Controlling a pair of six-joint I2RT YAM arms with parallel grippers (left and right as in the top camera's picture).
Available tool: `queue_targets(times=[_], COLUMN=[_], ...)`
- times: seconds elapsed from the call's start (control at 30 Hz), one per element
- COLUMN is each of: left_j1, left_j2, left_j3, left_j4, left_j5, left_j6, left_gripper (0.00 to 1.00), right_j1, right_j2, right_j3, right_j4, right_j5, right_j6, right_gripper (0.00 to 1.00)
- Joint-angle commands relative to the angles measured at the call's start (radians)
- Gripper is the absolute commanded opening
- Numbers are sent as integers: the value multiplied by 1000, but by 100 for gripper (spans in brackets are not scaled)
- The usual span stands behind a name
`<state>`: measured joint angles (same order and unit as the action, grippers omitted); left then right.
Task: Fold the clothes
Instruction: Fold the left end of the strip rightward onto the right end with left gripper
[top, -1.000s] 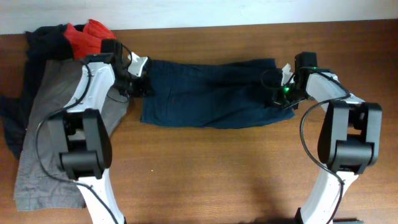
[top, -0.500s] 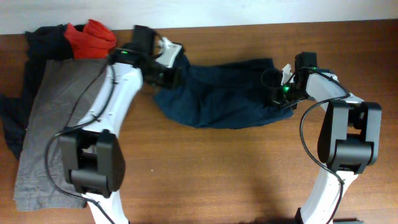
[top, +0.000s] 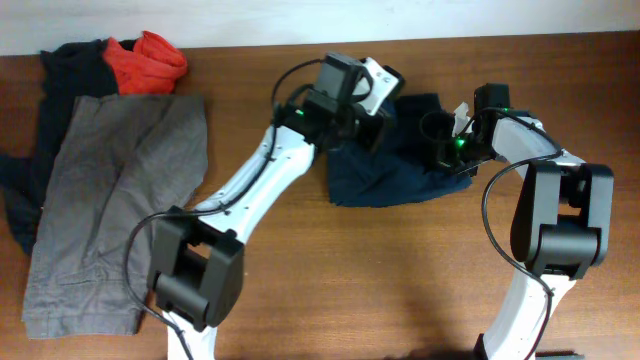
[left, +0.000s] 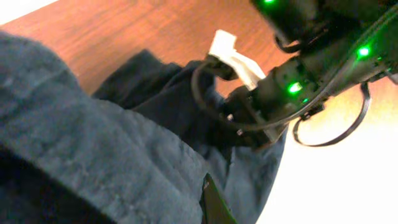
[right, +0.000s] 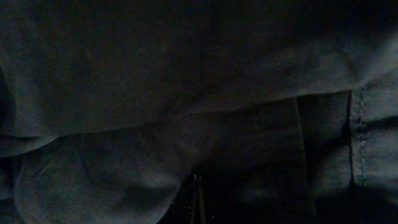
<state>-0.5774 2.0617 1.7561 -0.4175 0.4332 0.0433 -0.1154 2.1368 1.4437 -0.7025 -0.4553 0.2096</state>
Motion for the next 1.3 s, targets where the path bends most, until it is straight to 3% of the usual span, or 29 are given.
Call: queue_targets(times=[0.0, 0.13, 0.17, 0.2, 0.23, 0.27, 0.43, 0.53, 0.6, 0.7, 0.97, 1.03, 1.1, 1.17, 1.23, 1.27], left_j1=[-31, -59, -66, -72, -80, -81, -74, -45, -15, 45, 249, 280, 306, 323, 323, 323], left_j2=[54, 93, 97, 103, 104, 104, 103, 97, 81, 50, 18, 18, 18, 18, 18, 18], left_j3=[2, 2, 2, 2, 2, 2, 19, 94, 157, 266, 436, 436, 436, 436, 436, 436], left_j4=[48, 121, 139, 159, 179, 188, 219, 183, 113, -45, -444, -498, -549, -590, -594, -593], left_j5=[8, 8, 9, 16, 19, 19, 27, 109, 128, 118, -51, -61, -82, -129, -153, -154], left_j6=[-35, -55, -55, -55, -55, -55, -90, -100, -100, -99, -82, -58, -43, -43, -43, -43], left_gripper=[1, 2, 8, 24, 65, 99, 99, 99, 99, 99, 99, 99, 99, 99, 99, 99], right_j1=[6, 6, 6, 5, 0, -9, -71, -94, -94, -79, 77, 106, 136, 154, 150, 141], right_j2=[45, 45, 45, 45, 43, 39, -31, -92, -114, -121, -111, -98, -78, -56, -56, -60], right_j3=[-8, -8, -8, -8, -7, -4, 79, 138, 159, 164, 163, 163, 163, 163, 163, 163], right_j4=[2, 8, 11, 19, 36, 53, 35, -16, -38, -46, -83, -99, -112, -126, -129, -132], right_j5=[17, 17, 16, 10, -19, -59, -144, -154, -194, -247, -166, -150, -130, -94, -85, -85], right_j6=[2, 2, 2, 2, 10, 10, 13, 2, -27, -41, -51, -51, -51, -36, -35, -35], right_gripper=[4, 4, 4, 4, 4, 4, 4, 4, 13, 35, 62, 63, 54, 18, 4, 4])
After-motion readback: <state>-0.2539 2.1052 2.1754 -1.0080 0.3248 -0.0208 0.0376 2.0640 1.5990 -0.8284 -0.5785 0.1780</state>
